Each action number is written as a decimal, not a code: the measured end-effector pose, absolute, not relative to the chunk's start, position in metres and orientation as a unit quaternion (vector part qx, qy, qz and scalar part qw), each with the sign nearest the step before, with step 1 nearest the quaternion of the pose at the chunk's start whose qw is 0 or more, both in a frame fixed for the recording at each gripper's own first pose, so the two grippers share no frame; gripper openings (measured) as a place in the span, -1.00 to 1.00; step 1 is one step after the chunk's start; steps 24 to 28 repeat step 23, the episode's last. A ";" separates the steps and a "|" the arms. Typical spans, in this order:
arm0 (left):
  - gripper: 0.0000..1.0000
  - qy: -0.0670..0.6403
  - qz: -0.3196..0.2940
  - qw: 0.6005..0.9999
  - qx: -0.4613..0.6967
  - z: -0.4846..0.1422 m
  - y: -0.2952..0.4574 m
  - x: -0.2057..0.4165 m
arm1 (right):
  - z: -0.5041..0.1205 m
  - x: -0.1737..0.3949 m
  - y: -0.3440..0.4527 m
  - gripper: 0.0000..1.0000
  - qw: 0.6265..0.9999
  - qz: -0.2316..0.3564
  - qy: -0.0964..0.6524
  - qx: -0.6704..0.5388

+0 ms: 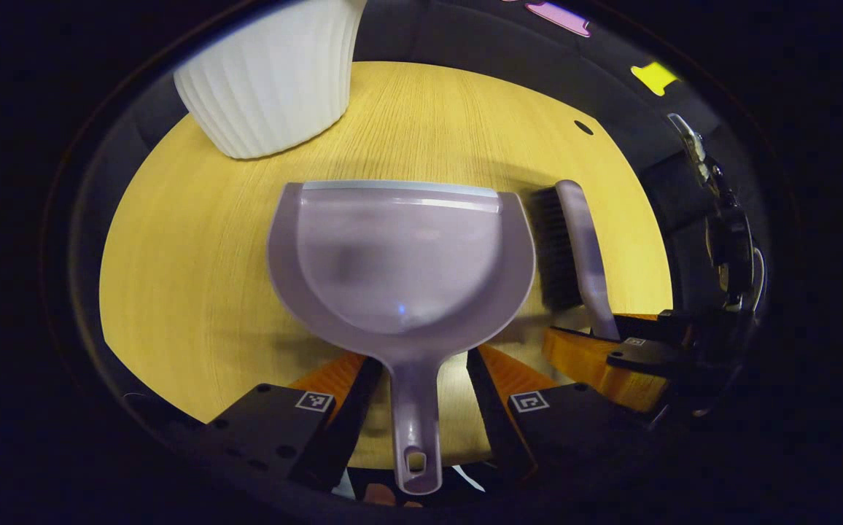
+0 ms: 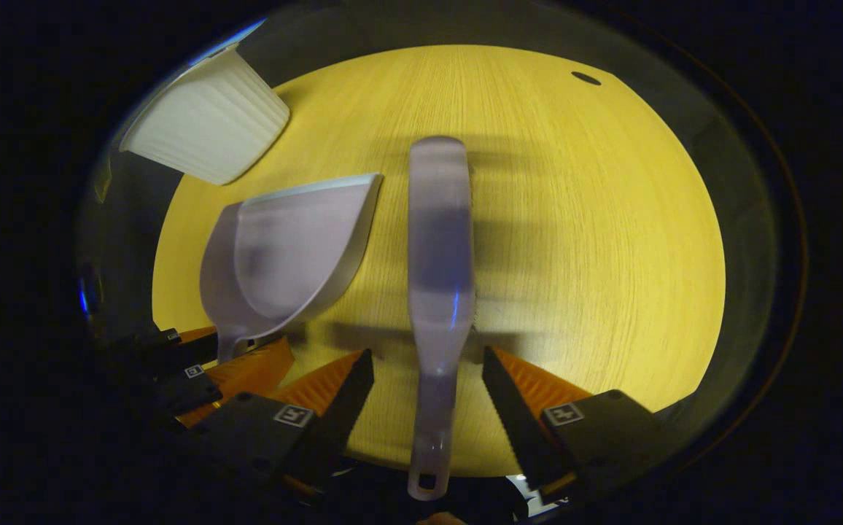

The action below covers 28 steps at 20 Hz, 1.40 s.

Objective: Pick up the small broom and dustpan from the desktop, sweep the trash into the dustpan with the broom, and then empty the trash into the garbage bin.

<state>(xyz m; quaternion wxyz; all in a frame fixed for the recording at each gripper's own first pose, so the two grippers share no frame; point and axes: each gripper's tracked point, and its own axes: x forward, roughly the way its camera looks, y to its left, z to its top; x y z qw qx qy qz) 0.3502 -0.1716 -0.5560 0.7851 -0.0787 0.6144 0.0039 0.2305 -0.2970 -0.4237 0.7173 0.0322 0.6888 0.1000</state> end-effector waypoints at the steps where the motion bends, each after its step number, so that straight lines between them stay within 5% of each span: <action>1: 0.42 0.603 0.004 0.794 -0.076 -0.544 -0.171 0.350 | -0.407 0.234 -0.297 1.00 0.732 0.100 0.673 0.036; 8: 0.44 0.410 0.020 0.912 -0.014 -0.402 -0.168 0.360 | -0.252 0.302 -0.298 0.98 0.893 0.115 0.436 0.008; 11: 0.44 0.261 0.016 0.965 -0.002 -0.337 -0.162 0.369 | -0.229 0.309 -0.295 0.96 0.940 0.125 0.315 0.037; 14: 0.43 0.144 0.025 0.987 0.069 -0.299 -0.152 0.376 | -0.220 0.311 -0.301 0.95 0.962 0.126 0.230 0.071; 21: 0.38 0.028 -0.010 0.998 0.059 -0.254 -0.146 0.362 | -0.201 0.316 -0.303 0.94 0.989 0.093 0.105 0.048; 28: 0.43 0.014 -0.008 0.998 0.062 -0.253 -0.147 0.357 | -0.201 0.316 -0.304 0.95 0.990 0.091 0.096 0.052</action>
